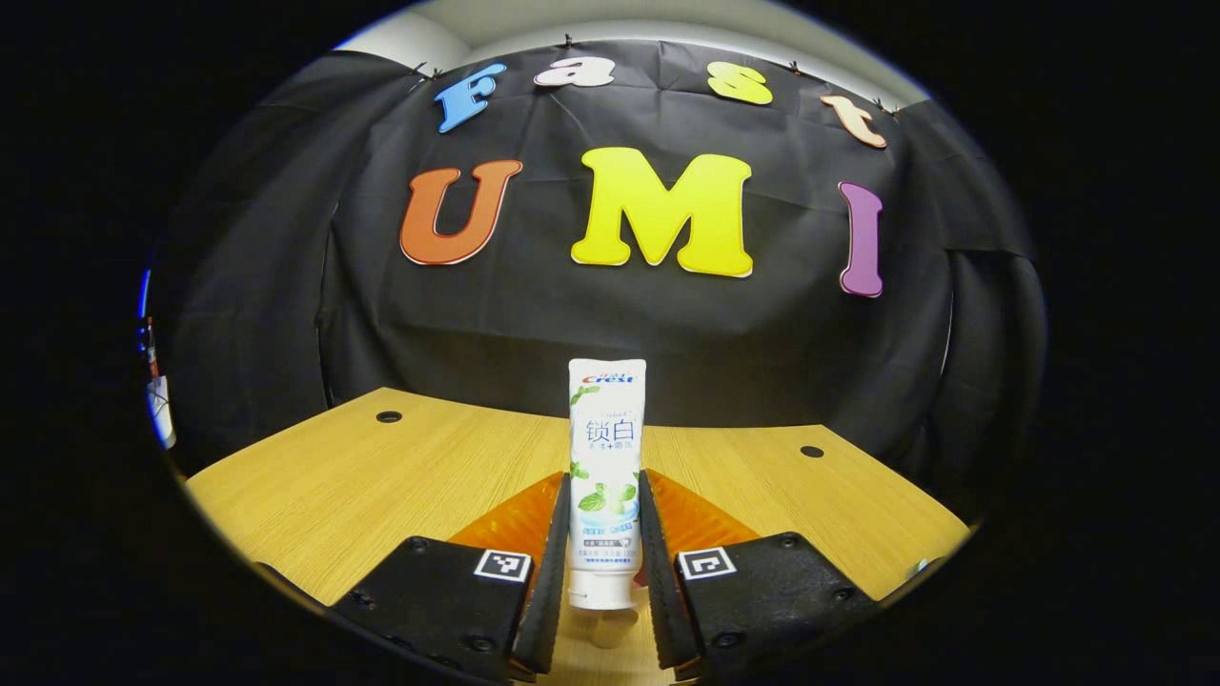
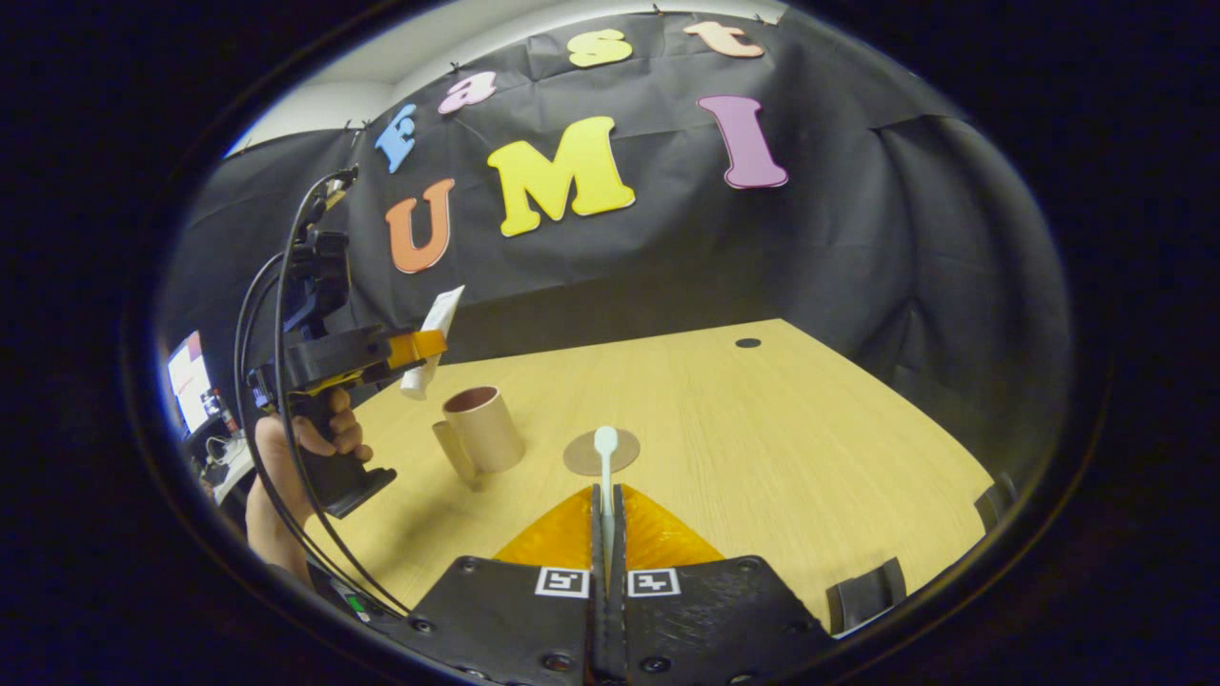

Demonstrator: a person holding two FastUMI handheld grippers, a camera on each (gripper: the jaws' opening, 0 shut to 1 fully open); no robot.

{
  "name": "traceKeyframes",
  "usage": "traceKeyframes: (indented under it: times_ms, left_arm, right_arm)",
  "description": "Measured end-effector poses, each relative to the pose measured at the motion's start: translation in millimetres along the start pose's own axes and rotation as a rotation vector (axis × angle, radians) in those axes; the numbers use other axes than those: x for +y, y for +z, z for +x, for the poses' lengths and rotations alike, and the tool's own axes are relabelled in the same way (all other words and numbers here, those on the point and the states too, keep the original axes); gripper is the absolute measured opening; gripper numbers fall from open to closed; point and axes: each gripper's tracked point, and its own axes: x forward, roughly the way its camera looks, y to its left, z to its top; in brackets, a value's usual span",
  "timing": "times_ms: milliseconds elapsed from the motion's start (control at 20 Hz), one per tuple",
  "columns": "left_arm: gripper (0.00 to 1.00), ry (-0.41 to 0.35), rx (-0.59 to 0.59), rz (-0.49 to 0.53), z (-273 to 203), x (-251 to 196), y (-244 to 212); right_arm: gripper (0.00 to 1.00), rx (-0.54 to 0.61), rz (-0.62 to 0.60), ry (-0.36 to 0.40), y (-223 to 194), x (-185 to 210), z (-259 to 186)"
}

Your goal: Put the toothbrush and toothpaste on the desktop into the cup, then pick up the cup and place it on the coaster on the desktop.

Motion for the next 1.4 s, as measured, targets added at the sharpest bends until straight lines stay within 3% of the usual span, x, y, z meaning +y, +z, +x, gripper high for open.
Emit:
traceKeyframes:
  times_ms: [1400]
  left_arm:
    - [0.45, -0.03, 0.038, -0.021, 6.9, -3.4, -2.0]
  right_arm:
    - [0.0, -0.017, 0.011, -0.019, -5.3, -8.3, -2.0]
